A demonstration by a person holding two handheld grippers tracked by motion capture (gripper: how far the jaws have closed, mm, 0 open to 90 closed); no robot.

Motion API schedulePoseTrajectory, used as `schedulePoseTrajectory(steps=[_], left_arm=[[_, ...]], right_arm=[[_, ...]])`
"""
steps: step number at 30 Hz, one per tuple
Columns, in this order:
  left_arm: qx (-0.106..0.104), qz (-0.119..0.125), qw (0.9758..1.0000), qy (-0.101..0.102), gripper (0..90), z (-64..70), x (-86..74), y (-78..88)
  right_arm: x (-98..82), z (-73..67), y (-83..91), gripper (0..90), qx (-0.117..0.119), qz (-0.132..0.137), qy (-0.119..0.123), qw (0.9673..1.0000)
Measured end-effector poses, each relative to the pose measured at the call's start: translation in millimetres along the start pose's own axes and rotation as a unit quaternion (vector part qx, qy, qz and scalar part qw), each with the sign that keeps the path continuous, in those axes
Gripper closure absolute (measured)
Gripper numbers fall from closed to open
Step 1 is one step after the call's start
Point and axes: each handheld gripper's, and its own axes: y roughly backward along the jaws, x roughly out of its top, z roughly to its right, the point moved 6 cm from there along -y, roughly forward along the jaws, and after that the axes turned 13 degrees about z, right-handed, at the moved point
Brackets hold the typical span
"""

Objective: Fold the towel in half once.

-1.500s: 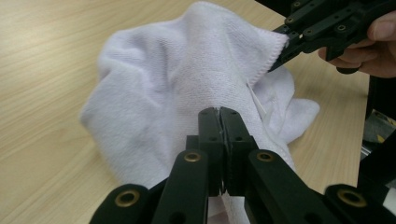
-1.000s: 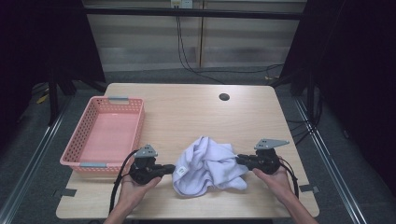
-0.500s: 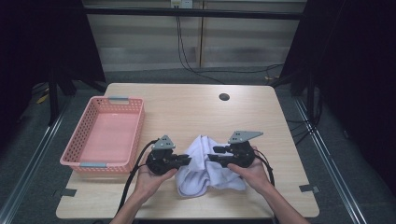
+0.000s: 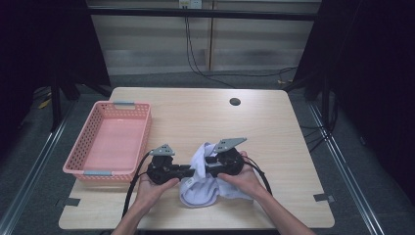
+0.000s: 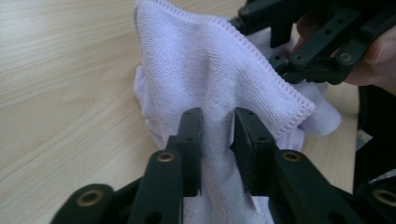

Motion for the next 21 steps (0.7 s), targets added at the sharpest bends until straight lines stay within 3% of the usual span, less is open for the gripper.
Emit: schedulePoseTrajectory(steps=[2,3,7,11,13,14,16,21], left_arm=[[-0.004,0.007,1.0000,0.002,82.6,0.2,2.5,2.1],[-0.003,0.016,0.9999,0.004,83.3,0.0,5.0,4.1],[-0.018,0.053,0.9982,0.023,84.5,-0.5,15.6,14.7],[-0.034,0.074,0.9965,0.018,84.6,8.0,26.5,17.1],[-0.029,0.083,0.9961,0.013,86.0,8.1,29.9,20.1],[-0.030,0.089,0.9954,0.021,85.9,7.1,30.8,22.0],[-0.007,0.080,0.9967,0.014,87.0,3.0,29.7,24.6],[0.007,0.080,0.9965,0.022,87.0,-6.8,27.2,29.1]], right_arm=[[-1.2,0.6,1.1,81.4,-0.003,0.002,-0.006,1.0000],[-0.7,2.0,3.5,83.8,-0.005,0.004,-0.010,0.9999],[9.4,7.7,23.5,86.0,-0.012,0.031,-0.023,0.9992],[17.7,7.2,42.6,86.2,-0.025,0.044,-0.013,0.9986],[16.0,12.0,50.1,86.2,-0.039,0.044,-0.015,0.9981],[14.5,16.2,54.7,86.3,-0.045,0.047,-0.020,0.9977],[10.8,24.5,64.6,86.4,-0.059,0.051,-0.030,0.9965],[11.2,48.3,98.0,86.5,-0.098,0.072,-0.046,0.9915]])
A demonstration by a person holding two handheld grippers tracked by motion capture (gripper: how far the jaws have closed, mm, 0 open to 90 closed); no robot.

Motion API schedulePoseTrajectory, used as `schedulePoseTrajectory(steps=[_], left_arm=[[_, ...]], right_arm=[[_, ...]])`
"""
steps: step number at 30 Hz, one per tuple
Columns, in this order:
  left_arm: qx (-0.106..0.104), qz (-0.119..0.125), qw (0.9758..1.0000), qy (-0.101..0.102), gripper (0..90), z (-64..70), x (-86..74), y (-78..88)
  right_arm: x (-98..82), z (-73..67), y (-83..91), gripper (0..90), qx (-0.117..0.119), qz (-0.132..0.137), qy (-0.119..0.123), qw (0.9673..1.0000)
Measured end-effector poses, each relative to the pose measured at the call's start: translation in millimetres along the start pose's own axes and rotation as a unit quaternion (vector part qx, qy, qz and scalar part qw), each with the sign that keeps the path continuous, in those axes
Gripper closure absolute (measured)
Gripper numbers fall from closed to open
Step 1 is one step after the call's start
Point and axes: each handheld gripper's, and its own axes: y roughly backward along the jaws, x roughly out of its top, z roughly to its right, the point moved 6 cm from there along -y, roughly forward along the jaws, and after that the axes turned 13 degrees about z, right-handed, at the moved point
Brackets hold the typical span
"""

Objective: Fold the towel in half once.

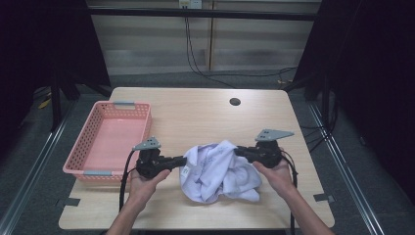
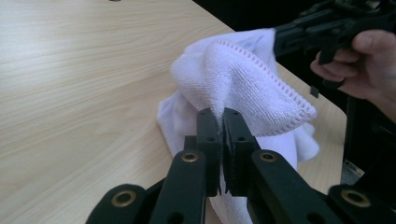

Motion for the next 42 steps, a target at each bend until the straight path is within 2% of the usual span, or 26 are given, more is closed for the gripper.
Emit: schedulePoseTrajectory(steps=[2,6,8,10,11,12,14,17,20,22,23,25,29,30,31,33,35,37,38,39,41,42], left_arm=[[0.008,0.005,1.0000,-0.003,87.0,-1.8,3.5,3.3],[0.016,0.032,0.9993,0.009,87.2,-8.4,12.9,12.4],[0.013,0.036,0.9992,0.009,87.3,-9.6,18.7,16.9],[0.006,0.058,0.9983,0.009,87.4,-5.6,28.5,20.1],[-0.001,0.063,0.9980,0.006,87.5,-2.8,33.2,19.8],[0.002,0.062,0.9980,-0.003,87.5,-0.8,37.5,18.7],[0.005,0.064,0.9979,-0.013,87.5,0.2,46.7,18.4],[0.010,0.082,0.9965,-0.009,87.5,-2.5,59.7,23.4],[0.021,0.086,0.9959,-0.015,87.5,-6.3,65.6,30.2],[0.034,0.094,0.9949,-0.012,87.5,-11.4,69.8,37.0],[0.032,0.103,0.9942,-0.003,87.6,-13.7,72.7,41.4],[0.051,0.111,0.9924,-0.008,87.6,-18.8,77.8,49.9],[0.068,0.120,0.9903,-0.014,87.6,-25.1,88.5,63.9],[0.068,0.120,0.9903,-0.014,87.6,-25.1,88.5,63.9],[0.073,0.125,0.9893,-0.013,87.6,-26.2,89.6,65.4],[0.075,0.112,0.9908,-0.010,86.8,-29.9,85.6,64.0],[0.078,0.098,0.9922,-0.003,77.6,-33.0,78.7,57.4],[0.091,0.084,0.9923,-0.002,67.7,-35.9,72.0,50.5],[0.090,0.079,0.9928,0.000,62.3,-35.8,69.6,47.3],[0.093,0.071,0.9931,-0.002,56.1,-36.5,67.6,45.3],[0.098,0.069,0.9928,-0.003,53.3,-37.4,67.2,45.3],[0.097,0.071,0.9927,-0.001,52.4,-37.0,67.6,45.9]], right_arm=[[3.6,13.3,10.7,86.5,-0.019,0.007,-0.005,0.9998],[9.7,35.7,28.1,86.5,-0.049,0.024,-0.022,0.9983],[13.3,43.6,34.5,86.5,-0.058,0.032,-0.027,0.9974],[18.9,51.0,39.2,86.5,-0.067,0.041,-0.029,0.9965],[23.4,54.1,40.9,86.5,-0.069,0.047,-0.035,0.9959],[29.9,56.1,42.4,86.5,-0.069,0.058,-0.042,0.9950],[45.0,57.6,44.6,86.5,-0.074,0.072,-0.034,0.9940],[65.0,62.8,48.1,86.5,-0.085,0.089,-0.029,0.9920],[76.7,74.6,51.5,86.5,-0.104,0.093,-0.029,0.9898],[82.5,84.0,54.4,86.5,-0.118,0.094,-0.028,0.9881],[85.4,89.2,56.7,86.5,-0.126,0.094,-0.027,0.9872],[92.2,99.8,62.1,86.6,-0.141,0.095,-0.027,0.9851],[110.8,120.4,76.3,86.7,-0.173,0.105,-0.031,0.9787],[110.8,120.4,76.3,86.7,-0.173,0.105,-0.031,0.9787],[121.8,129.9,83.3,86.7,-0.189,0.110,-0.029,0.9753],[128.4,137.6,87.1,86.5,-0.198,0.113,-0.027,0.9733],[124.3,144.0,83.1,81.4,-0.199,0.100,-0.024,0.9747],[110.2,149.0,73.3,69.9,-0.209,0.070,-0.024,0.9750],[102.3,149.6,68.6,64.5,-0.212,0.060,-0.022,0.9751],[94.9,148.4,64.3,60.6,-0.208,0.055,-0.024,0.9764],[83.6,145.3,59.6,56.8,-0.208,0.050,-0.023,0.9765],[79.6,142.6,58.0,55.4,-0.202,0.051,-0.025,0.9778]])
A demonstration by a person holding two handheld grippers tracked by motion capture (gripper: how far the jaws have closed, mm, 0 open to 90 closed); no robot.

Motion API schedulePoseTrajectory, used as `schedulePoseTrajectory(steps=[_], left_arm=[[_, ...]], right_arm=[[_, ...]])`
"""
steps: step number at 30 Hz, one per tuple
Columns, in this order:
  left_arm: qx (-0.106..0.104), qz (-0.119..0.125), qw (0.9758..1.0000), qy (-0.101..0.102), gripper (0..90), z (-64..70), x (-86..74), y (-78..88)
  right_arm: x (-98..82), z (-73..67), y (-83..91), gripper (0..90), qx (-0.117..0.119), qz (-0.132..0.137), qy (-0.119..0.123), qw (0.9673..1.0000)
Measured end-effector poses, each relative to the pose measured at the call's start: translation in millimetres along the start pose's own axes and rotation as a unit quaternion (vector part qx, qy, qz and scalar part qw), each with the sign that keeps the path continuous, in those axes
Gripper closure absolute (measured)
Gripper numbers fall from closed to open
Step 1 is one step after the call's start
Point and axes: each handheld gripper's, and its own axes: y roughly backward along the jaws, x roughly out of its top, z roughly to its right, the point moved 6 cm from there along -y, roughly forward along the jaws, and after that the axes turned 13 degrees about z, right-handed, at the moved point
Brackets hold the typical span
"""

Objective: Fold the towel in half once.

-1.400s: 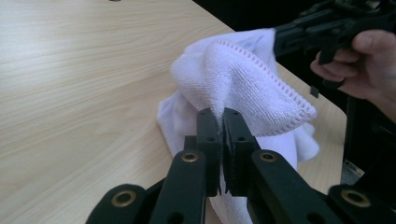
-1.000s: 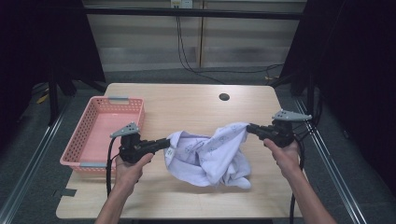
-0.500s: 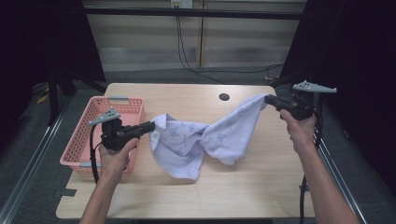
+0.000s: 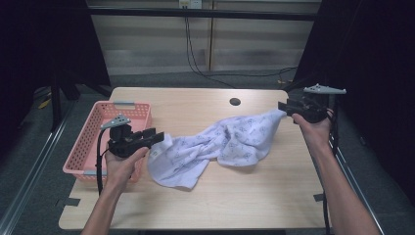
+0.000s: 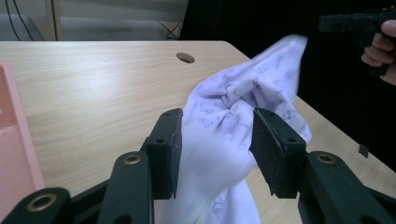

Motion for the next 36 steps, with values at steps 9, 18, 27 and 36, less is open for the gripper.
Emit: schedulePoseTrajectory(steps=[9,18,27,36], left_arm=[[-0.062,-0.078,0.9950,-0.012,60.8,26.3,-57.3,-25.2],[-0.101,-0.166,0.9807,-0.023,53.6,37.6,-112.7,-41.9],[-0.105,-0.218,0.9691,-0.046,48.7,39.7,-143.3,-51.5],[-0.132,-0.235,0.9606,-0.066,84.8,59.4,-149.6,-57.1]], right_arm=[[-49.5,-59.7,13.4,48.7,0.095,-0.022,-0.002,0.9952],[-104.4,-102.3,19.3,36.2,0.177,-0.067,-0.008,0.9819],[-148.4,-112.9,-1.9,29.5,0.171,-0.116,0.019,0.9783],[-154.2,-87.7,-27.4,78.4,0.127,-0.132,0.012,0.9831]])
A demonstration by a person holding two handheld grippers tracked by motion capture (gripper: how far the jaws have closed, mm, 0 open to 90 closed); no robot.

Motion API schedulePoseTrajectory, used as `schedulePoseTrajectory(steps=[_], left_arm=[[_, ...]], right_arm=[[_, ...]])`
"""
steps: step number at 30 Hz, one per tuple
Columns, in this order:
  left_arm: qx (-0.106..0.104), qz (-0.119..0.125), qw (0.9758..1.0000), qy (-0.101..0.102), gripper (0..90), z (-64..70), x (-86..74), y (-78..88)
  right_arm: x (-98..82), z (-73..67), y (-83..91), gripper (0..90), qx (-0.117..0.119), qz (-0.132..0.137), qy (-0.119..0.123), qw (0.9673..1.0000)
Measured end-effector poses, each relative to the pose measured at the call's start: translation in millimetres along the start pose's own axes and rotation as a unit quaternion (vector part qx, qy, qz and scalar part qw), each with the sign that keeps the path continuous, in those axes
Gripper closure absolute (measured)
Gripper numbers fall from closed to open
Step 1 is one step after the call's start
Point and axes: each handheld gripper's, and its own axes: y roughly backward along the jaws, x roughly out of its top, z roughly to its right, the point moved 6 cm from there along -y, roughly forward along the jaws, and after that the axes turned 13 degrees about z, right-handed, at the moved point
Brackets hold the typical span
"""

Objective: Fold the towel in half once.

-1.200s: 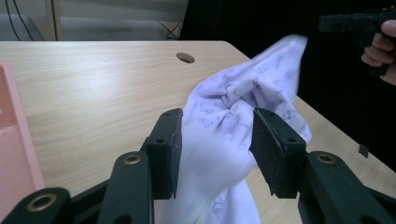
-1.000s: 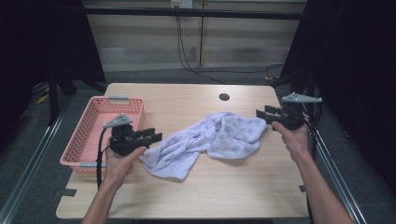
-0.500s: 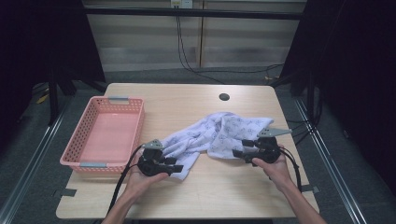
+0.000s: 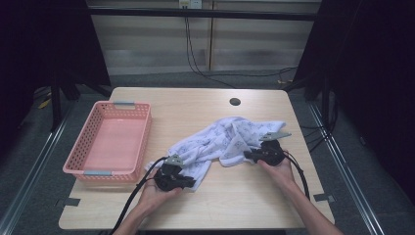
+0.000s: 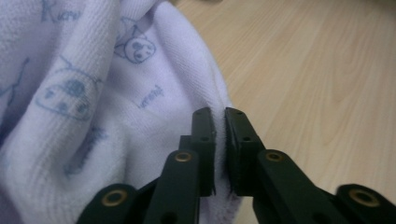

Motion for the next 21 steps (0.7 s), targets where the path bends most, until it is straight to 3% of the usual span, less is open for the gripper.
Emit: schedulePoseTrajectory(steps=[2,6,8,9,12,13,15,17,21], left_arm=[[-0.024,0.017,0.9995,0.007,85.2,11.4,7.6,-5.4],[-0.075,0.057,0.9954,0.017,85.2,37.0,30.5,-15.4],[-0.080,0.064,0.9944,0.023,83.8,44.7,38.2,-23.8],[-0.082,0.060,0.9946,0.020,80.4,46.0,38.8,-26.6],[-0.062,0.051,0.9966,0.018,64.4,41.9,38.5,-26.4],[-0.064,0.057,0.9960,0.024,63.1,39.3,39.0,-21.6],[-0.041,0.062,0.9970,0.022,57.1,31.1,39.5,-8.9],[-0.020,0.070,0.9972,0.020,57.0,21.8,38.7,5.1],[0.011,0.070,0.9973,0.020,57.5,3.6,25.3,26.7]], right_arm=[[5.4,7.8,0.9,79.4,-0.009,0.011,-0.002,0.9999],[15.5,26.2,6.3,78.3,-0.031,0.036,-0.014,0.9988],[19.7,33.0,11.2,68.1,-0.040,0.044,-0.015,0.9981],[21.2,32.3,15.2,59.0,-0.030,0.043,-0.021,0.9984],[23.8,23.8,29.0,47.3,-0.025,0.041,-0.012,0.9988],[24.8,19.4,35.3,44.3,-0.023,0.048,-0.009,0.9986],[24.9,9.4,46.9,42.9,-0.011,0.055,-0.009,0.9984],[23.5,-2.5,55.2,41.5,-0.003,0.055,0.001,0.9985],[13.4,-34.8,59.8,46.2,0.044,0.049,0.005,0.9978]])
